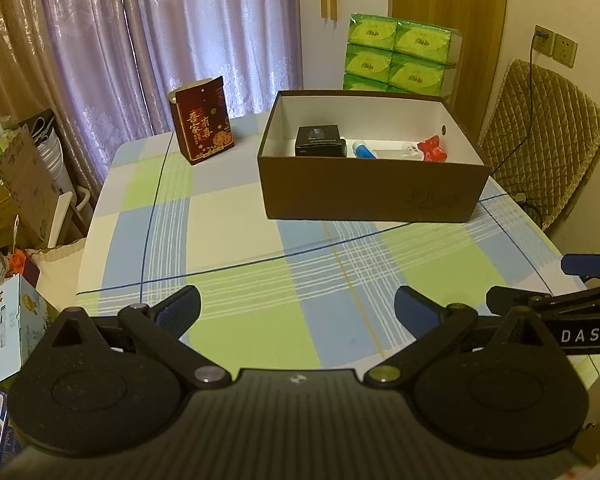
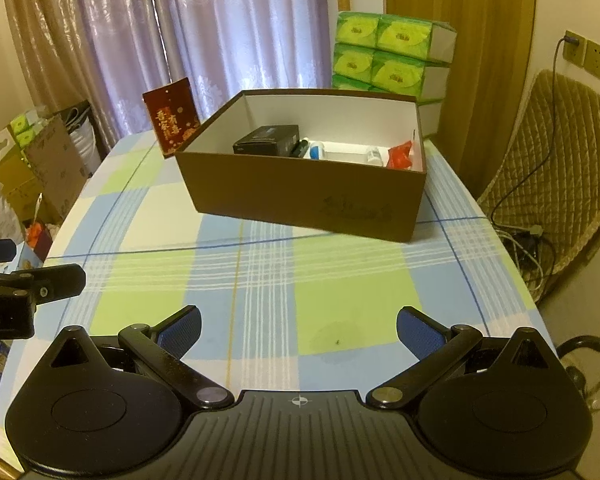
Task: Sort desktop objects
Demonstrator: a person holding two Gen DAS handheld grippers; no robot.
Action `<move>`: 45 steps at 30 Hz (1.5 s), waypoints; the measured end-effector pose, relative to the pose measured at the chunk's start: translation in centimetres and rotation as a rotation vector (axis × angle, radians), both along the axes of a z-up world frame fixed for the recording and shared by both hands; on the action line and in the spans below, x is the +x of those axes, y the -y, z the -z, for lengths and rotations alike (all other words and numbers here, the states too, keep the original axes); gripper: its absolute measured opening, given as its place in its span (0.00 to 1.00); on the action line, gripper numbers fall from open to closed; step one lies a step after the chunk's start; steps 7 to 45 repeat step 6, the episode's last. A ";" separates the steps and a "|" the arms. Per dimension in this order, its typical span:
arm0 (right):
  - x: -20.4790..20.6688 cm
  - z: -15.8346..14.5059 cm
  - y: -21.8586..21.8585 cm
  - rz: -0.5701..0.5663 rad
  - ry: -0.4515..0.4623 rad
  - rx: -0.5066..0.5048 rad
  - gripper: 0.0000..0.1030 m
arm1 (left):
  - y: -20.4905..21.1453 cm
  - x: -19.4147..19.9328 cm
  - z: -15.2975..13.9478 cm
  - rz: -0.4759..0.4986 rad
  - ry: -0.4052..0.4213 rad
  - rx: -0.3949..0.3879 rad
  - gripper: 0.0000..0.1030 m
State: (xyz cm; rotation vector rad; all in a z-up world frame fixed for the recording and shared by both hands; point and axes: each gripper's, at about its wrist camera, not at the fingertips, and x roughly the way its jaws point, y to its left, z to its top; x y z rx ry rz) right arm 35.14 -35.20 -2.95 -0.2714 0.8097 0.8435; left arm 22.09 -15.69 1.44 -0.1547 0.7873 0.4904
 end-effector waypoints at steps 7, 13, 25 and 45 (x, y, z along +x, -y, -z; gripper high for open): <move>1.6 0.0 0.2 0.004 0.002 -0.003 0.98 | 0.4 1.7 -0.1 -0.001 0.005 0.012 0.99; 1.6 0.0 0.2 0.004 0.002 -0.003 0.98 | 0.4 1.7 -0.1 -0.001 0.005 0.012 0.99; 1.6 0.0 0.2 0.004 0.002 -0.003 0.98 | 0.4 1.7 -0.1 -0.001 0.005 0.012 0.99; 1.6 0.0 0.2 0.004 0.002 -0.003 0.98 | 0.4 1.7 -0.1 -0.001 0.005 0.012 0.99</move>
